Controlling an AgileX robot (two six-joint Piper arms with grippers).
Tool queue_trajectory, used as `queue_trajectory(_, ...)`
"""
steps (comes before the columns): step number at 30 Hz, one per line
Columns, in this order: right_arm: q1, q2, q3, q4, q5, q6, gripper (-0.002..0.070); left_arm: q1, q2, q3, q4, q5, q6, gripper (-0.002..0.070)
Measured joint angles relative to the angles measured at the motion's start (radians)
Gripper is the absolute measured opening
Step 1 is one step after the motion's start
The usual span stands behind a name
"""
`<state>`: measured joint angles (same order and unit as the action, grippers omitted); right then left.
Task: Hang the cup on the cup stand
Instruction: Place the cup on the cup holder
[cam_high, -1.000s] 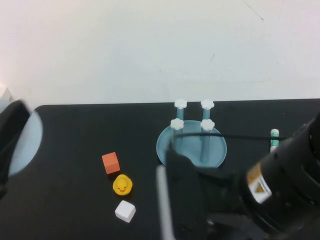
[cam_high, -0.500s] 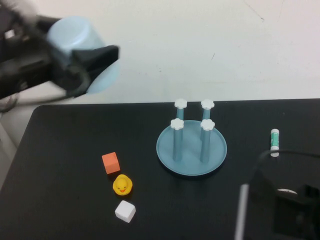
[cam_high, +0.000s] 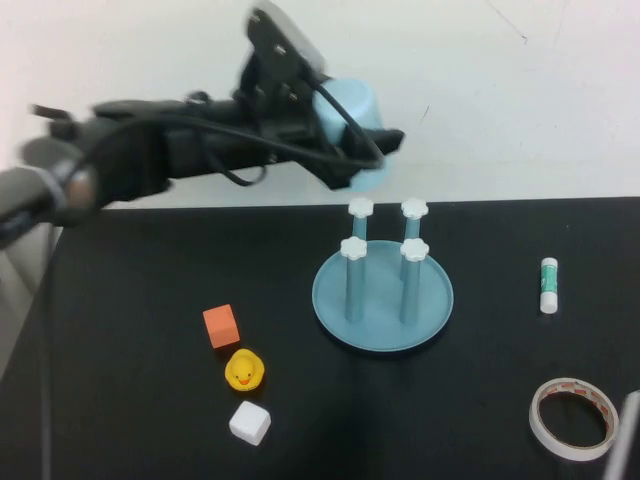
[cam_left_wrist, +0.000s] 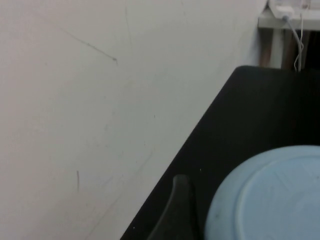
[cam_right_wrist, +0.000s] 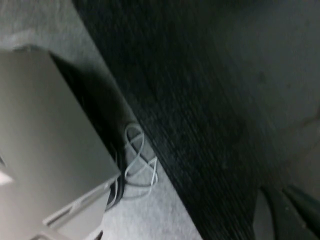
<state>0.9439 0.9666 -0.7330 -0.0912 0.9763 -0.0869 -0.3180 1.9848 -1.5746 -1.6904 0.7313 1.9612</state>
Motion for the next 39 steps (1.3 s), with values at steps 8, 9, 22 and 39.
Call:
queue_trajectory(8,0.000,-0.124,0.002,-0.017,0.016,0.071,0.0001,-0.015,0.193,-0.150,0.004,-0.020,0.104,0.0576)
queue_trajectory(9,0.000,-0.135,0.002,-0.019,0.024,0.076,0.0001,-0.015,0.206,-0.163,0.004,-0.020,0.121,0.0575)
queue_trajectory(22,0.000,-0.174,0.002,-0.058,0.044,0.172,0.0000,-0.015,0.328,-0.254,0.006,-0.032,0.256,0.0575)
queue_trajectory(39,0.000,-0.174,0.002,-0.070,0.018,0.178,0.0000,-0.015,0.365,-0.255,0.006,-0.076,0.263,0.0575)
